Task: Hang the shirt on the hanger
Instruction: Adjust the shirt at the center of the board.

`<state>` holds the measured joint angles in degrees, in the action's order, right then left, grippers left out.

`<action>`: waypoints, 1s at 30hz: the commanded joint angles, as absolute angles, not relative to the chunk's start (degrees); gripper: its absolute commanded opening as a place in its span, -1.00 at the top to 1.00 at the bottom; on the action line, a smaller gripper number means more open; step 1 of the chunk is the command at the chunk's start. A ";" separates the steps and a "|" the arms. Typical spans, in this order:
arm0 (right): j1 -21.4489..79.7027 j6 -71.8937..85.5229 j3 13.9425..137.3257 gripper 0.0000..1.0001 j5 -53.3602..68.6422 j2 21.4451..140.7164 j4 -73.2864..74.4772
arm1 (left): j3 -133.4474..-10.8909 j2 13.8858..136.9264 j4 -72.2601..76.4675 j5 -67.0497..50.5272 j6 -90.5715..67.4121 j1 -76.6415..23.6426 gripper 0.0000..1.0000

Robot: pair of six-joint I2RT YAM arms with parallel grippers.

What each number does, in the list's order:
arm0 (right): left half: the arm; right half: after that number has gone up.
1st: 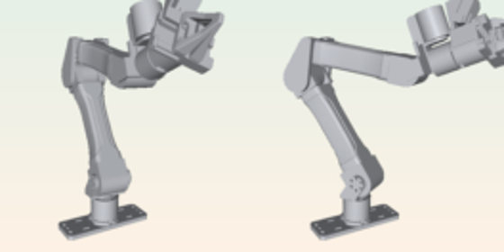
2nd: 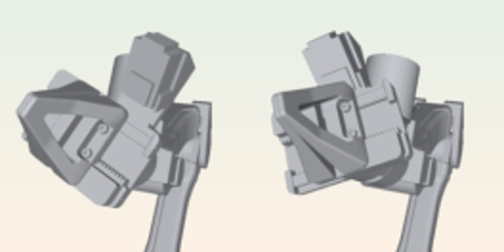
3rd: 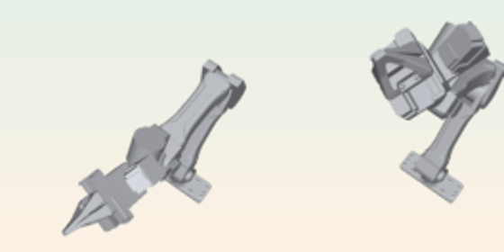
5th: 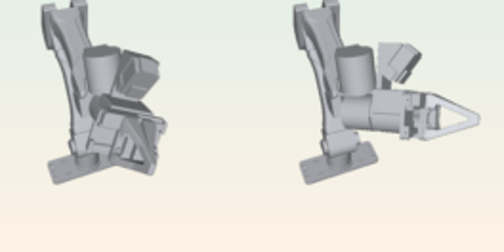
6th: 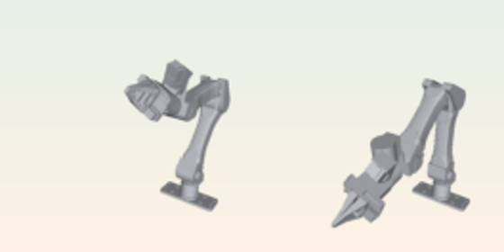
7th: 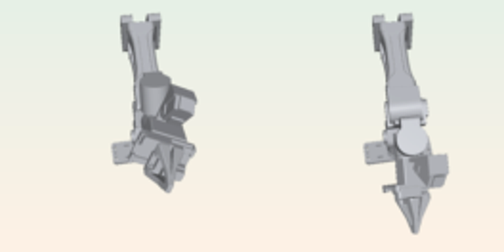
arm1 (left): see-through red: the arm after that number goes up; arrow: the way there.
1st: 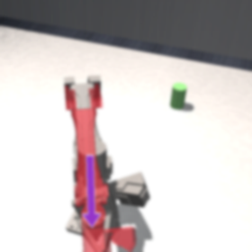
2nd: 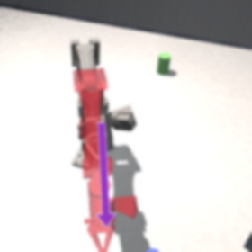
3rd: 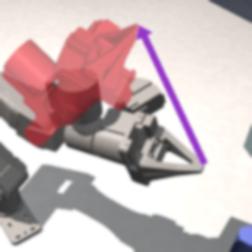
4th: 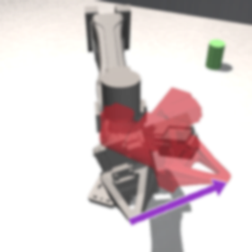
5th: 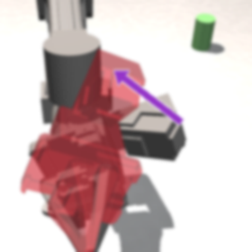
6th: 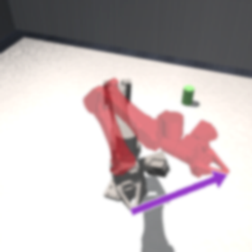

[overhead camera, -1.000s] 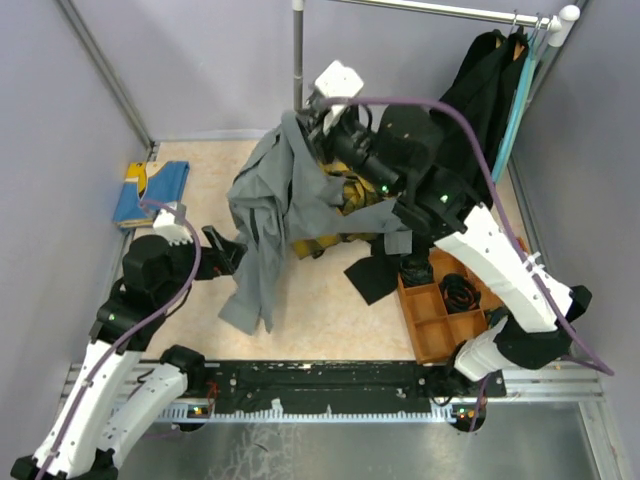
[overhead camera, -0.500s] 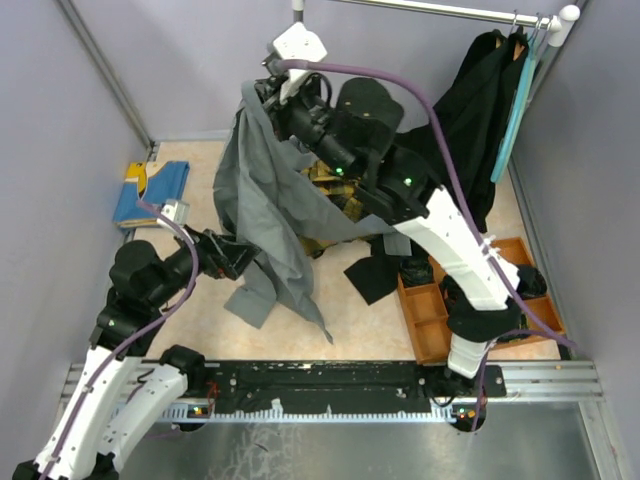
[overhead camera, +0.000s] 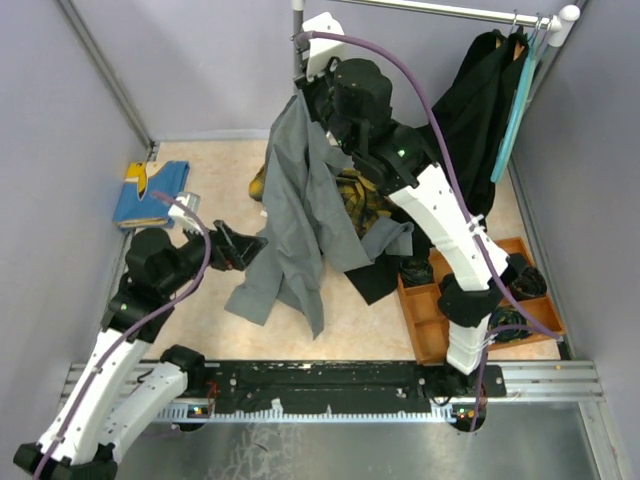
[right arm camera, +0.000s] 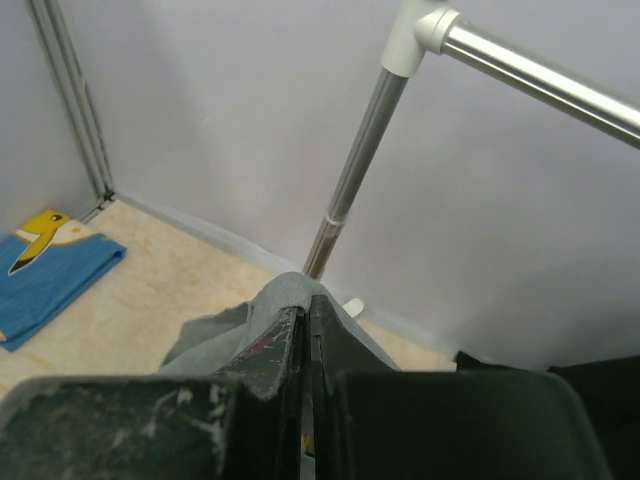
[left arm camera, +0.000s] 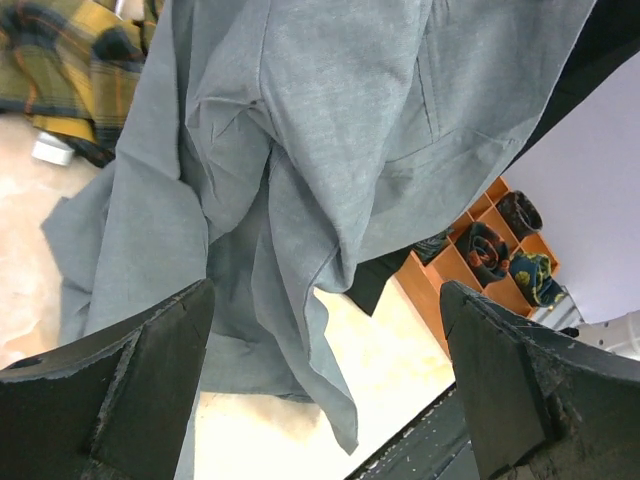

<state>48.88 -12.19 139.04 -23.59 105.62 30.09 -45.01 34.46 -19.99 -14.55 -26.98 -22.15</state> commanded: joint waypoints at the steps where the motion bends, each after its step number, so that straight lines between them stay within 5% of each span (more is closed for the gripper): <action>1: 49.67 -9.31 138.23 1.00 -23.55 101.90 29.04 | -41.43 40.02 -10.20 -21.05 -30.28 -22.44 -0.98; 14: 49.07 -6.16 138.11 1.00 -21.56 100.02 30.39 | -33.21 51.09 9.68 -18.28 -34.62 -30.38 -0.90; 18: 49.06 -4.67 136.84 1.00 -20.46 98.79 30.43 | -34.85 56.52 10.23 -14.45 -34.87 -33.02 -0.39; 24: 49.08 -3.86 131.53 1.00 -18.34 93.44 28.64 | -41.50 58.12 1.09 -7.30 -32.28 -32.96 0.87; 30: 49.06 -7.31 123.83 1.00 -19.71 86.48 23.59 | -56.26 51.53 -13.89 2.32 -24.59 -32.87 1.00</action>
